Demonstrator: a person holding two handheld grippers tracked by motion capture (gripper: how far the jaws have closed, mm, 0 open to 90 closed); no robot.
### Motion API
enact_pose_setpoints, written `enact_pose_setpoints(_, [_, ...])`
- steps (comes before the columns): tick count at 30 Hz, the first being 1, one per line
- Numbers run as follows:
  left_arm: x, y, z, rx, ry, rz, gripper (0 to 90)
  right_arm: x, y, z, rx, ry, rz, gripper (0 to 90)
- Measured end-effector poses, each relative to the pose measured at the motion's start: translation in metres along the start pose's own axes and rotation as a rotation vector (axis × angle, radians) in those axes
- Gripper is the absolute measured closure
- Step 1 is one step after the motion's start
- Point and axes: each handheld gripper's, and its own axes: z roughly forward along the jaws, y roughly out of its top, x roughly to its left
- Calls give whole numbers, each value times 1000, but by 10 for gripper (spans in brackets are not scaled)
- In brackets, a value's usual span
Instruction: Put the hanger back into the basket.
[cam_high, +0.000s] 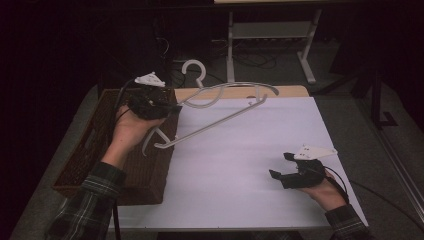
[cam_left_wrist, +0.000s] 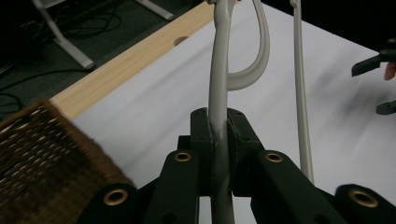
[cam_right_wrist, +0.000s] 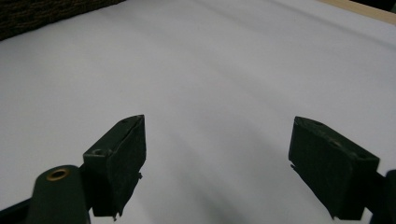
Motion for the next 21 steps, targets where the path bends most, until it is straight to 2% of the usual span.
enact_pose_setpoints(13, [38, -32, -52, -12, 100, -64, 830, -3, -1, 1, -1, -5, 20, 167])
enact_pose_setpoints(21, [59, -59, -82, -43, 166, -130, 830, -10, -1, 2, -14, -2, 49, 163])
